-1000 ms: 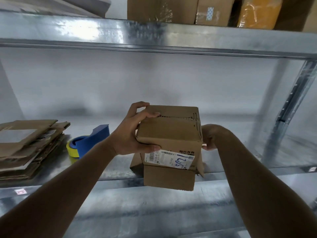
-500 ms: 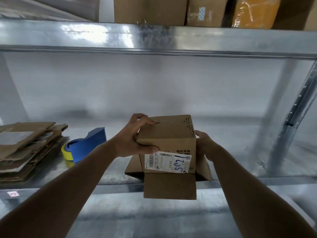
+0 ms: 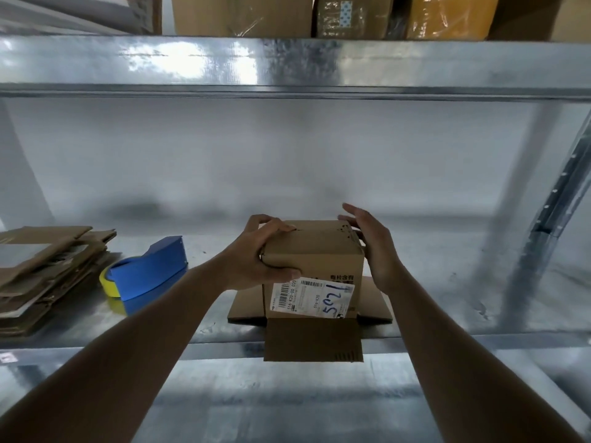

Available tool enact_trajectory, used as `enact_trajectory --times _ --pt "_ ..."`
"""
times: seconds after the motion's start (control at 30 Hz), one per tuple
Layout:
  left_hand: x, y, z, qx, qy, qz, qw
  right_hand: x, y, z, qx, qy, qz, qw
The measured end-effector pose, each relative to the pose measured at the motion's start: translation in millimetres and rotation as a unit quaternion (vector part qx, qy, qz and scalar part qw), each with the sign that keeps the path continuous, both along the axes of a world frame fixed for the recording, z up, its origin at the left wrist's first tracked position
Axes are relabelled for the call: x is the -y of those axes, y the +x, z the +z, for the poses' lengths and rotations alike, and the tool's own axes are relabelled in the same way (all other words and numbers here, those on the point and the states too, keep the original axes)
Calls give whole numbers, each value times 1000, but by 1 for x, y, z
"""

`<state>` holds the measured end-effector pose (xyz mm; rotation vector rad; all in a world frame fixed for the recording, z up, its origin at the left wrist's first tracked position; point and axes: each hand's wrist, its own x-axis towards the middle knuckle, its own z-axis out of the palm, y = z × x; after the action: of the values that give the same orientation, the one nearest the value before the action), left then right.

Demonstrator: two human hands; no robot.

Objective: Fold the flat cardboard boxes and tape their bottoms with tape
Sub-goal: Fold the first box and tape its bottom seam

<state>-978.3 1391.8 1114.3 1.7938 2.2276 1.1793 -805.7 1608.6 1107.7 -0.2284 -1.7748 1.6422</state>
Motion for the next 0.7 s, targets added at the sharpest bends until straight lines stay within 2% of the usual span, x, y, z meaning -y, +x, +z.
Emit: enact_trajectory --times 0.13,0.2,0.3,0.4,0.47,0.6,0.7 --pt "-9 1 1 5 -3 14 1000 4 2 25 61 101 -2 993" --pt "-14 0 1 8 -5 19 1000 7 2 33 131 187 -4 973" --pt "-19 0 0 21 -18 23 999 21 -4 41 239 362 -51 900" --pt "-19 -2 0 16 -31 27 999 38 -13 46 274 459 -116 837" --pt "-17 -2 1 9 -42 41 998 43 -19 48 289 483 -133 816" --pt "-4 -6 3 11 -107 79 991 44 -25 50 291 465 -146 823" --pt "17 -21 1 36 -94 101 990 49 -31 46 292 475 -151 816"
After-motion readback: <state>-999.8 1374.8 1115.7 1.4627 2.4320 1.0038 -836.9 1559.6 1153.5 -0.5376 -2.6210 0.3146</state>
